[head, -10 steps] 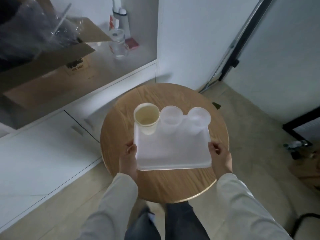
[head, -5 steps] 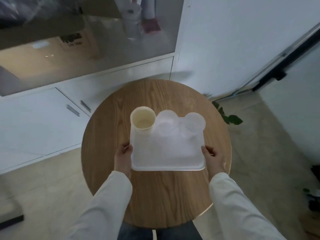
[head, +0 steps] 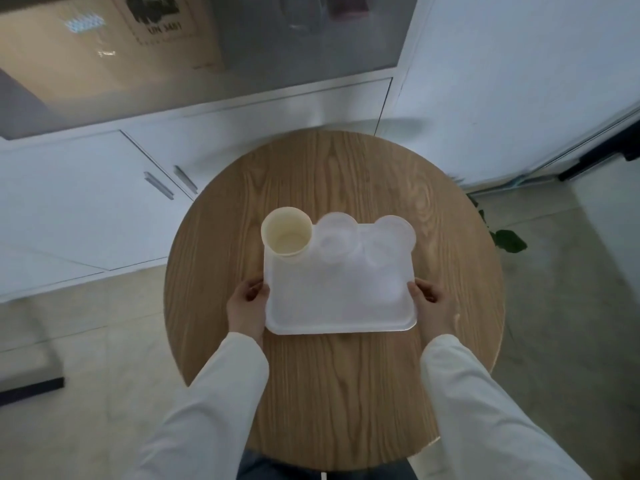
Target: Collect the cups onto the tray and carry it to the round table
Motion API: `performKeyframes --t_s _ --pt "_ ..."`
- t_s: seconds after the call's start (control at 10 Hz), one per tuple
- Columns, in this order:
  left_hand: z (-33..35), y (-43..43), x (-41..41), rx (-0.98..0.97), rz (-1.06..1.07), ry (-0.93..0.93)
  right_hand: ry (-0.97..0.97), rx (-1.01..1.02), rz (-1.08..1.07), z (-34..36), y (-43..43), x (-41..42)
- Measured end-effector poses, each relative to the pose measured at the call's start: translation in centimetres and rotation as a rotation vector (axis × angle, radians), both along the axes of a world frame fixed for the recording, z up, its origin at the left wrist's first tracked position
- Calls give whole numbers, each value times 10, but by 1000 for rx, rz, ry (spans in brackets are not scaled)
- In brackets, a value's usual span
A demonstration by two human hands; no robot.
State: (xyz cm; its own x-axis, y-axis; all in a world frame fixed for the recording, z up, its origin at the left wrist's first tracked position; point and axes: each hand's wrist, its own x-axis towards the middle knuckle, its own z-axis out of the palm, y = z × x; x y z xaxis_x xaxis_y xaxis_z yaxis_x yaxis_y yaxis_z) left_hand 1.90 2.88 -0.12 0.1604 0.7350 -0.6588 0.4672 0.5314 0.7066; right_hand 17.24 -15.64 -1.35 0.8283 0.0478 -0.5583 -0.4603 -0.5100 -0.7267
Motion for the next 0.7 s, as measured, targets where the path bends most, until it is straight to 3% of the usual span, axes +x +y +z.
performKeyframes --t_s 0.4,0.7 --pt "-11 -5 -2 84 -37 143 -12 -139 -31 -8 -2 -4" --pt "-2 -11 -2 132 -20 179 -18 -186 106 4 -3 -2"
